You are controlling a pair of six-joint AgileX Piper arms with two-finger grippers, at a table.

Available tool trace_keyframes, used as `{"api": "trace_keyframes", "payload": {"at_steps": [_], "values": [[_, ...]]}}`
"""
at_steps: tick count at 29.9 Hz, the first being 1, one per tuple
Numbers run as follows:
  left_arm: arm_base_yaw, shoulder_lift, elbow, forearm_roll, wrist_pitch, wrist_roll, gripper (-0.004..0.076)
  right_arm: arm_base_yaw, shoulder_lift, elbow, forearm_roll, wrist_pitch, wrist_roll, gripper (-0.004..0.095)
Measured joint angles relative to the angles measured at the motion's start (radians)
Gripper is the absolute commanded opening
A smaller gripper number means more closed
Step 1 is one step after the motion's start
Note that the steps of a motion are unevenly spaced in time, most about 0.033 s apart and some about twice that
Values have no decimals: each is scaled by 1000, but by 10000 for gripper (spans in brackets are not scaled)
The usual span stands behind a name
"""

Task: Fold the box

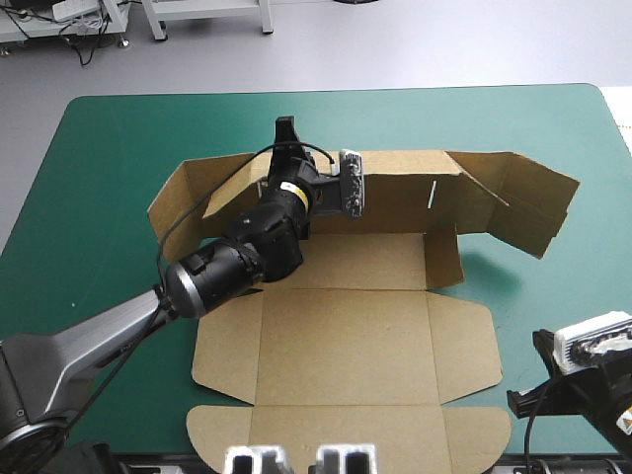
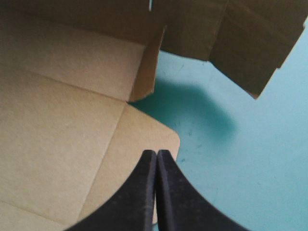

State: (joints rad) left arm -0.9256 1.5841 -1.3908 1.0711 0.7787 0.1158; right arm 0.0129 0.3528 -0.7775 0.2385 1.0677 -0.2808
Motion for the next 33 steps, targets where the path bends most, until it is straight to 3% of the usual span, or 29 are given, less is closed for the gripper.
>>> {"api": "trace_keyframes", "payload": {"at_steps": [4, 10, 21, 33], "values": [[-39, 0, 106, 190, 1, -216, -10, 0, 101, -159, 43, 4, 15, -23], [-67, 0, 207, 284, 46, -382, -10, 0, 321, -417, 77, -1, 4, -24], [-71, 0, 229, 304, 75, -461, -10, 0, 852, -855, 91, 24, -48, -24], [-71, -2, 289, 376, 39, -499, -10, 2, 1490, -1401, 139, 177, -38, -24]]}}
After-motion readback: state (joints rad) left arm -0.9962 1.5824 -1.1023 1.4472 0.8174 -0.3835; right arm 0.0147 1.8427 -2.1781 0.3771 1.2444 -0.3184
